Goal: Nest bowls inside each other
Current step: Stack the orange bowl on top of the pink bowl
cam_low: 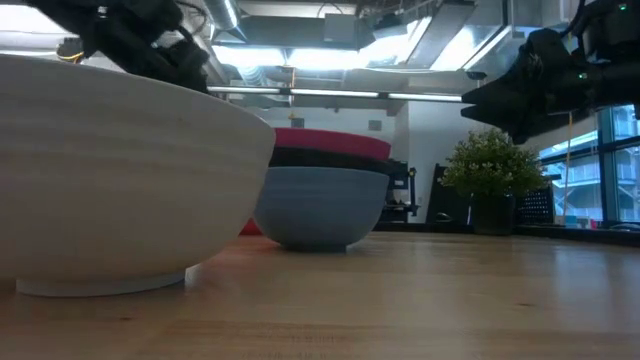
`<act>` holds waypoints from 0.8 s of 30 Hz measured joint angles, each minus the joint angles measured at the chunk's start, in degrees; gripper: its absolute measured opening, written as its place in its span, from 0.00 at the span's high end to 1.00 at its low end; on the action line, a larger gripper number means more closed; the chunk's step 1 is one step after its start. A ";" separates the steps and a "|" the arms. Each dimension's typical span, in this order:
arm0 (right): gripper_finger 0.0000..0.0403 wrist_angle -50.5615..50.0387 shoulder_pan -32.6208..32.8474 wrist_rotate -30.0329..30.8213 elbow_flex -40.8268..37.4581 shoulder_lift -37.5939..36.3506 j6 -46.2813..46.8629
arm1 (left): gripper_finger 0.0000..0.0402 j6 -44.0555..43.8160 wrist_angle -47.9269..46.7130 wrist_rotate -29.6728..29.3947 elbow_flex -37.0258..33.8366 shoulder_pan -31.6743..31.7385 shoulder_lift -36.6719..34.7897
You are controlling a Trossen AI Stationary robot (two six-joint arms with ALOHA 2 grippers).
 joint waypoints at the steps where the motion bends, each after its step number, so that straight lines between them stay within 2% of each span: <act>1: 0.61 -0.02 0.02 0.00 0.00 0.00 -0.08 | 0.67 0.24 -0.89 -0.01 0.77 0.60 1.09; 4: 0.61 -0.04 0.00 0.00 0.00 0.00 -0.19 | 0.67 0.89 -1.64 1.28 1.46 2.14 4.10; 8: 0.61 -0.09 0.00 0.00 0.00 0.00 -0.25 | 0.67 0.28 -2.43 7.16 1.64 3.69 7.98; 15: 0.61 -0.11 0.00 0.00 0.02 0.00 -0.23 | 0.67 -0.58 -1.77 7.62 1.64 3.88 13.12; 19: 0.61 -0.11 0.00 0.02 0.00 0.00 0.01 | 0.67 -2.94 0.07 7.33 1.64 3.88 14.19; 24: 0.61 -0.09 0.00 0.02 0.00 0.00 1.46 | 0.67 -1.82 0.26 5.14 1.64 3.85 14.17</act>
